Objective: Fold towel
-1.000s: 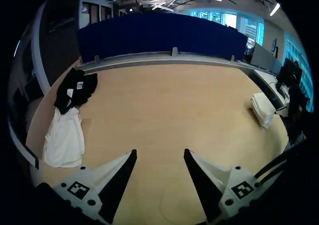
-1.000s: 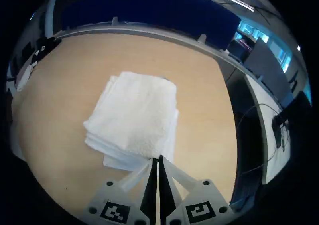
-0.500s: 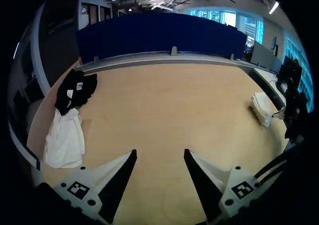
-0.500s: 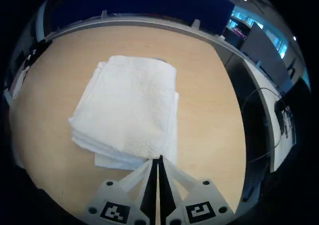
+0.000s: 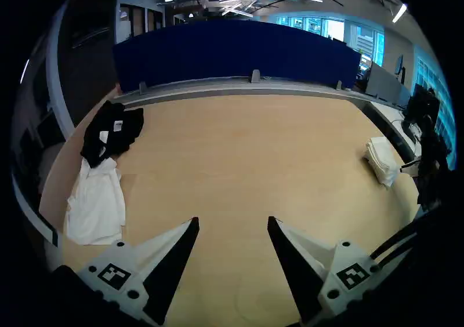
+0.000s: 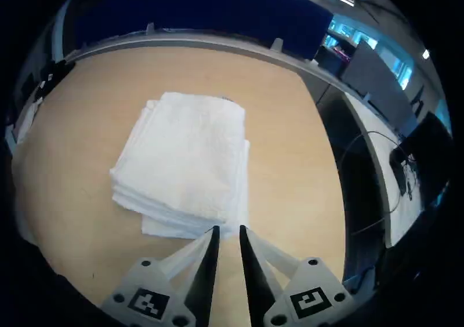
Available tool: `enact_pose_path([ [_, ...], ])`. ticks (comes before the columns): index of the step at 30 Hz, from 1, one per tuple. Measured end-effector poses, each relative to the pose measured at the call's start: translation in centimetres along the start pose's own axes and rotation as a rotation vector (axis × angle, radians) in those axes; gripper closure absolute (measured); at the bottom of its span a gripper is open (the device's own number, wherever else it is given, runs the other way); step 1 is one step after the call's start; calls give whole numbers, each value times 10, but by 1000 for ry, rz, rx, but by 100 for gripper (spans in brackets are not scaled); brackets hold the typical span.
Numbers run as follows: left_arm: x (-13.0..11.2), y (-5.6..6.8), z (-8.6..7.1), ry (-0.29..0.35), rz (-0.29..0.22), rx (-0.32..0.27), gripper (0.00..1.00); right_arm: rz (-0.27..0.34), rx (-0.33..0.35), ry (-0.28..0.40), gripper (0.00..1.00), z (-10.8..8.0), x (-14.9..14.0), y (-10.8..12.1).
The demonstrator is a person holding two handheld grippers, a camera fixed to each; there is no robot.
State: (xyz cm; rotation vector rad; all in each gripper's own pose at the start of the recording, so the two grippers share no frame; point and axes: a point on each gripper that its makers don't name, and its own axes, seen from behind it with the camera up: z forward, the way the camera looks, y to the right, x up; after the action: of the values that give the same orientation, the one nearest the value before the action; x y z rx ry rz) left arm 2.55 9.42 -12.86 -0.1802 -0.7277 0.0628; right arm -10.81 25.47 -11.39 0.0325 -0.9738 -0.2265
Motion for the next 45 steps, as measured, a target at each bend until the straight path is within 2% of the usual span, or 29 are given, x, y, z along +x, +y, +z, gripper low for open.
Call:
enact_pose_path([
  [1,0,0,0,1,0,0,13,6,2,5,68,-2,1,-1],
  [5,1,-1,0,4,-1,-3,13,37,24,30,25,-9,7,-9],
  [13,3,-3,1,20,-8,-11,13,53,4,81,2,-19,25,-13],
  [17,7,-7,2,34,-13,-13,13,56,-8,118,0,-24,40,-19],
  [23,18,-14,3,66,-29,-17,13,88,0,237,0,-43,81,-42],
  [32,39,-26,0,136,-36,-22,13,122,56,433,0,-82,154,-99],
  [41,72,-35,-3,230,-46,-34,13,181,125,619,0,-130,224,-161],
  [45,87,-40,-6,274,-55,-36,13,195,140,694,0,-149,247,-181],
])
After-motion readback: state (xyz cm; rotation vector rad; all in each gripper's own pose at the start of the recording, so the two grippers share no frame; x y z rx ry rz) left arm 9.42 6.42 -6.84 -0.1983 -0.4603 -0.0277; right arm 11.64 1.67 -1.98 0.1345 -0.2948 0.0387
